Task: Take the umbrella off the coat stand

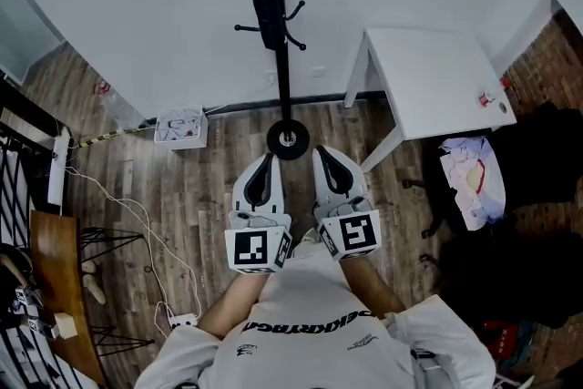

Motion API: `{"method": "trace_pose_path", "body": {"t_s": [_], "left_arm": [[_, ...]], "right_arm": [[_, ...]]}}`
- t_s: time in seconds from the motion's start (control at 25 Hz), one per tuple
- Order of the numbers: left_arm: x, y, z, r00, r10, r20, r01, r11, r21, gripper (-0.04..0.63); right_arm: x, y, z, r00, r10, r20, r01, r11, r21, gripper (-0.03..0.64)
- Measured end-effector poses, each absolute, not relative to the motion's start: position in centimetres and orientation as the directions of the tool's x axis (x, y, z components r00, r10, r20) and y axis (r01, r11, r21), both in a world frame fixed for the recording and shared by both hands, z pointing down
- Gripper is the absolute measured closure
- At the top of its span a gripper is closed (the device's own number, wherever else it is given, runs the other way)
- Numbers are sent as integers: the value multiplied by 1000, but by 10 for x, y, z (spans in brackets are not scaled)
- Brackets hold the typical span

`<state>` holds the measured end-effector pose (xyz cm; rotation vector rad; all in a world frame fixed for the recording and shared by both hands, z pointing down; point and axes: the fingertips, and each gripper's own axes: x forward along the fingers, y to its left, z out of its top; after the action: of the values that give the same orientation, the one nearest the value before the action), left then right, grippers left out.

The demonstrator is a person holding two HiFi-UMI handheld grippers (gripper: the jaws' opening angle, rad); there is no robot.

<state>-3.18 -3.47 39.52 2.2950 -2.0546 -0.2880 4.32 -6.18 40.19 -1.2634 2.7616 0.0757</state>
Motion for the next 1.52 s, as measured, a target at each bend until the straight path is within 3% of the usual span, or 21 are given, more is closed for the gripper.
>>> {"method": "trace_pose_path", "body": {"t_s": [0.72,1.36,1.52], "left_arm": [[-46,-174,428,56,-996,-65,-985,-66,159,598],[-110,-276,405,137,-990,-39,-977,-141,162,597],[-120,-299,398,170,-985,-40,-973,-174,153,560]], "right_arm": [[30,-196,424,-681,-725,-103,-726,687,-30,618],[-25,-257,395,-640,-760,-112,-765,644,5,618],[-28,-268,395,-612,-783,-110,-788,615,9,618]]}}
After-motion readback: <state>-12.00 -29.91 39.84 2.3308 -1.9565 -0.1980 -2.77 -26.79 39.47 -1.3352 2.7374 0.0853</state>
